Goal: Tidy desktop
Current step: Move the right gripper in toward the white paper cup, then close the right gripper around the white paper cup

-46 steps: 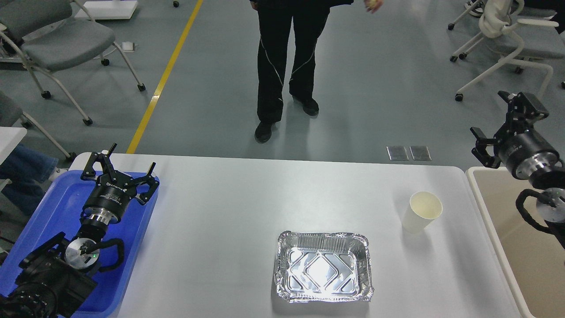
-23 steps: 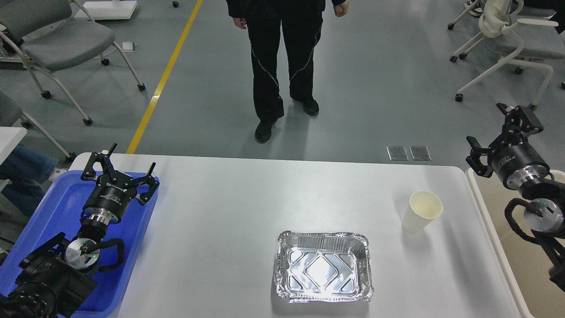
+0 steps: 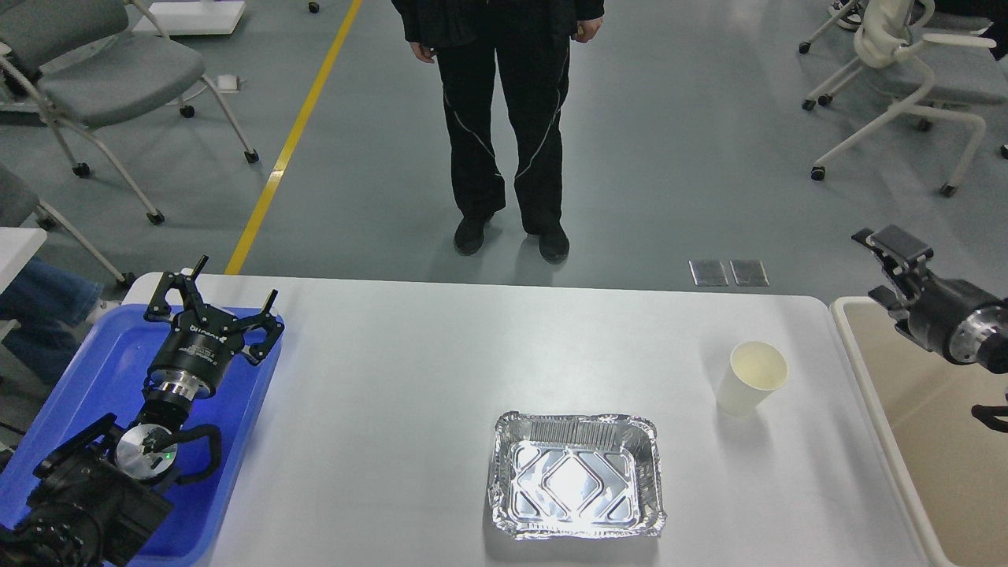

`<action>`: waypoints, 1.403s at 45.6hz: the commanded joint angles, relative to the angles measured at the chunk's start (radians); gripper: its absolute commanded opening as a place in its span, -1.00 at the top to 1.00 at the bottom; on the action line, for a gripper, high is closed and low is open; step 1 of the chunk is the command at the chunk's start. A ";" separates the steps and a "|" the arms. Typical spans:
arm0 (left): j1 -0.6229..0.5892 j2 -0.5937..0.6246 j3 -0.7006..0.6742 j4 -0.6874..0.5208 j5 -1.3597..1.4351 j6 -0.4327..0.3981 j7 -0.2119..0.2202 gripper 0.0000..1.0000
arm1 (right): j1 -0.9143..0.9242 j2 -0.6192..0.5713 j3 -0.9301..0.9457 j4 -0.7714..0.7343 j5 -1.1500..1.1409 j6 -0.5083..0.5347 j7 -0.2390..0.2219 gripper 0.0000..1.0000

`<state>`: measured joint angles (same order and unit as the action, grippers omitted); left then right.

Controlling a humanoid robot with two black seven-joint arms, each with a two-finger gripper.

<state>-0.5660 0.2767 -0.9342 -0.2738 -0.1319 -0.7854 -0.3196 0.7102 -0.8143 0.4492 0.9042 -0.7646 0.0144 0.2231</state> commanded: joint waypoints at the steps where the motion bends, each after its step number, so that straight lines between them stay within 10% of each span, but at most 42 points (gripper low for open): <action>1: 0.000 -0.001 0.000 -0.001 0.000 0.000 0.001 -1.00 | 0.189 -0.075 -0.384 0.036 -0.101 0.012 0.001 -0.98; 14: 0.000 -0.001 0.000 -0.001 0.000 0.000 0.001 -1.00 | 0.384 -0.052 -0.704 0.059 -0.157 0.070 0.001 -0.97; 44: 0.000 -0.001 0.000 -0.001 0.000 0.000 -0.001 -1.00 | 0.275 0.170 -0.753 -0.065 -0.183 -0.016 0.001 -0.87; 56: 0.000 -0.001 0.000 -0.001 0.000 0.000 0.001 -1.00 | 0.232 0.221 -0.753 -0.166 -0.183 -0.017 0.001 -0.52; 64: 0.000 -0.001 0.000 -0.001 0.000 0.000 0.001 -1.00 | 0.224 0.230 -0.756 -0.166 -0.183 -0.019 0.001 0.31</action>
<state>-0.5660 0.2761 -0.9342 -0.2742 -0.1319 -0.7854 -0.3191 0.9539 -0.6116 -0.3024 0.7690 -0.9474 0.0001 0.2240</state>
